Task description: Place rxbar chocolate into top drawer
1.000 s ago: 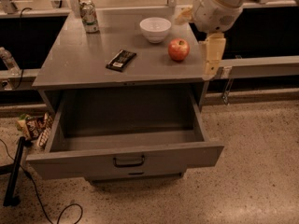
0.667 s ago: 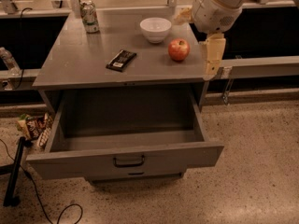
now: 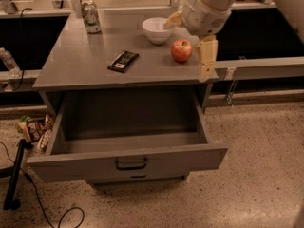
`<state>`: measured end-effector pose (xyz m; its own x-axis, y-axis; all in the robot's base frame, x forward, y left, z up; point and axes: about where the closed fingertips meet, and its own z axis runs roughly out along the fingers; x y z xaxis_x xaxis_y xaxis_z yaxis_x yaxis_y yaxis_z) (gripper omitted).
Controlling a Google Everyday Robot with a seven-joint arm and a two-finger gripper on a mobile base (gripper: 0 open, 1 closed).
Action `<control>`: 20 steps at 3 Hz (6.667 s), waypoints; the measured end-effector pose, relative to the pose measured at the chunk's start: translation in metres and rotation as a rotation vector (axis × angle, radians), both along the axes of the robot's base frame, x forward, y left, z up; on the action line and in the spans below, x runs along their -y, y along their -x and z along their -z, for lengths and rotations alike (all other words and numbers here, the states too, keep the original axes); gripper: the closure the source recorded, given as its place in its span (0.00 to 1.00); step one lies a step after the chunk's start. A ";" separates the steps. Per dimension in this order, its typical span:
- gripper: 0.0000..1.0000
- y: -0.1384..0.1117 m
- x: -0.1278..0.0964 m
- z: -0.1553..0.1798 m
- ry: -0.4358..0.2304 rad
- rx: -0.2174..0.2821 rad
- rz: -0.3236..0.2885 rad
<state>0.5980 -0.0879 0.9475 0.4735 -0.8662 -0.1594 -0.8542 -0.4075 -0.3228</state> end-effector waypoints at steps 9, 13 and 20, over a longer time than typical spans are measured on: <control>0.00 -0.160 -0.153 0.064 0.310 0.136 -0.640; 0.00 -0.178 -0.187 0.098 0.333 0.121 -0.717; 0.62 -0.171 -0.181 0.126 0.359 0.027 -0.729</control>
Offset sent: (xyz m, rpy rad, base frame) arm 0.0520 0.1005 -0.0486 -0.1601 0.0896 0.5717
